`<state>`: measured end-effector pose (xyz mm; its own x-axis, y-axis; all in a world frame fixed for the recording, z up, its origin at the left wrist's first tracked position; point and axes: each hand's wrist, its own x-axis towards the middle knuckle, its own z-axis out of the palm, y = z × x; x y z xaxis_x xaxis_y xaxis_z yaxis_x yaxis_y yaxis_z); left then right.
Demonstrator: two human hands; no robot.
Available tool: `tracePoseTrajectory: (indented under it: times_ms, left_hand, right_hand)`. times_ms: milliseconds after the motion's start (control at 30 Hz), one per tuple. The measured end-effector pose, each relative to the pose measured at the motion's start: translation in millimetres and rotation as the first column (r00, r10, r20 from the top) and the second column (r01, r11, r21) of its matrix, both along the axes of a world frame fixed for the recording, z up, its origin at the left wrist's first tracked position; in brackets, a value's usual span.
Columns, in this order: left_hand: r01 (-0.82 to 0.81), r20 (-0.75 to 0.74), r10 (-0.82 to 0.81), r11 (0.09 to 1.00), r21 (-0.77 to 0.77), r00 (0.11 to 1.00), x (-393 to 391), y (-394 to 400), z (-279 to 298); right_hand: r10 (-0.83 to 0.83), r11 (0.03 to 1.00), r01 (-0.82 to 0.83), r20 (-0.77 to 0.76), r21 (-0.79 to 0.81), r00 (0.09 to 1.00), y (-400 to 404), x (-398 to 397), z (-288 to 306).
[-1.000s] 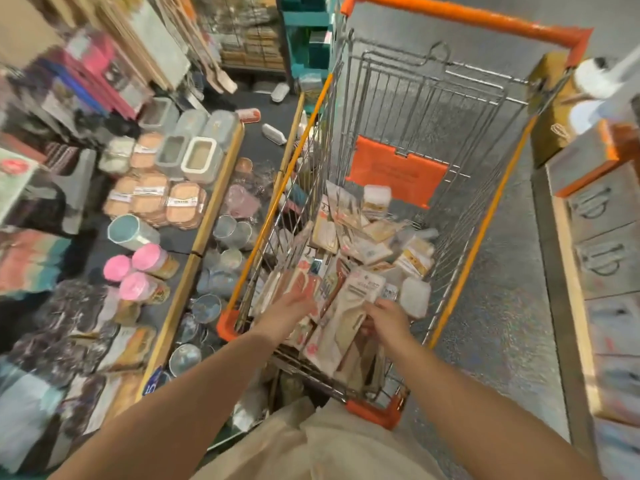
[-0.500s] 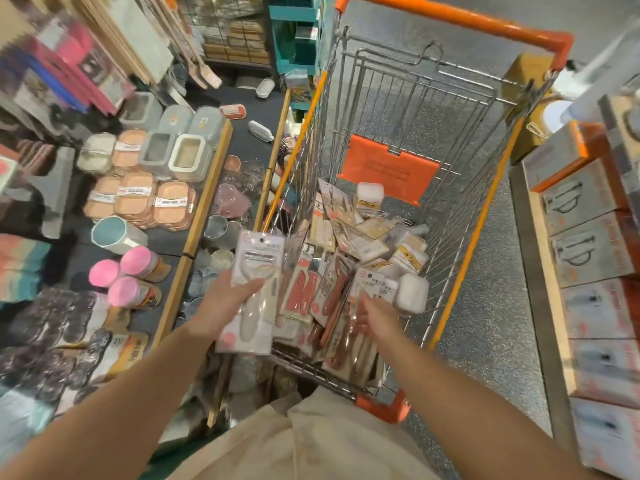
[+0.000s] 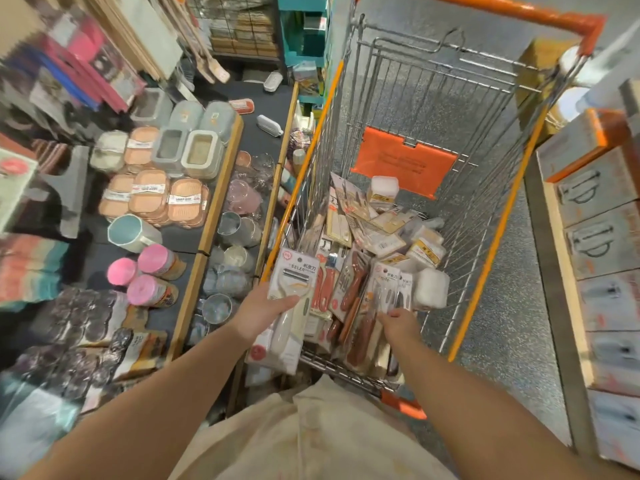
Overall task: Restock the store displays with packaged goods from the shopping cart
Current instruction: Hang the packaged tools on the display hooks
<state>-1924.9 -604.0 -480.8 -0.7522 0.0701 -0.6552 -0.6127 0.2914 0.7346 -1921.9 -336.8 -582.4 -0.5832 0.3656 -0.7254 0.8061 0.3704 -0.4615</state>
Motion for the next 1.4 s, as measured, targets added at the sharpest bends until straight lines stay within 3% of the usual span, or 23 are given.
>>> tracePoseTrajectory:
  times_ms: [100,233,333,400,500,600,700,767,867,967,1033,1233,1400]
  left_hand:
    - [-0.012,0.005,0.012,1.0,0.002,1.0,-3,6,-2]
    - [-0.021,-0.018,0.021,1.0,0.004,1.0,-9,22,-3]
    - [-0.106,-0.033,0.105,0.994,-0.017,0.994,-13,35,1]
    - [-0.15,-0.004,0.15,0.989,-0.008,0.989,-15,45,-6]
    - [-0.186,0.03,0.185,0.982,0.031,0.982,-18,58,-10]
    - [-0.167,0.053,0.163,0.984,0.064,0.985,-17,71,-10]
    - [-0.142,0.04,0.138,0.984,0.107,0.99,-14,66,-31]
    - [-0.121,0.07,0.115,0.989,0.09,0.991,-9,55,-54]
    - [-0.165,0.112,0.153,0.981,0.101,0.982,-2,38,-72]
    - [-0.207,0.123,0.203,0.978,0.021,0.972,2,36,-46]
    - [-0.19,0.125,0.191,0.982,-0.02,0.974,1,33,-41]
    - [-0.206,0.093,0.211,0.977,-0.062,0.973,1,35,-35]
    - [-0.209,0.087,0.211,0.977,-0.028,0.974,2,34,-32]
  right_hand:
    - [-0.025,1.0,0.025,-0.077,-0.005,0.997,2,1,4]
    - [-0.268,0.96,0.249,-0.161,-0.125,0.95,14,-7,19]
    - [-0.303,0.949,0.276,-0.198,-0.155,0.932,23,-16,33]
    - [-0.331,0.925,0.272,-0.213,-0.265,0.919,16,-18,53]
    - [-0.209,0.886,0.112,-0.171,-0.45,0.963,-10,-18,75]
    - [-0.092,0.854,-0.002,-0.155,-0.52,0.984,-36,-14,78]
    - [-0.106,0.815,0.028,-0.102,-0.579,0.989,-43,-14,74]
    - [-0.234,0.752,0.164,-0.026,-0.638,0.972,-34,-15,70]
    - [-0.383,0.787,0.321,-0.01,-0.526,0.924,-7,-13,45]
    - [-0.375,0.892,0.359,-0.008,-0.274,0.927,16,1,16]
    - [-0.346,0.911,0.344,0.028,-0.227,0.938,21,12,3]
    - [-0.195,0.981,0.195,-0.004,0.005,0.981,5,26,-7]
    - [0.11,0.966,-0.098,-0.036,0.241,0.993,1,24,-11]
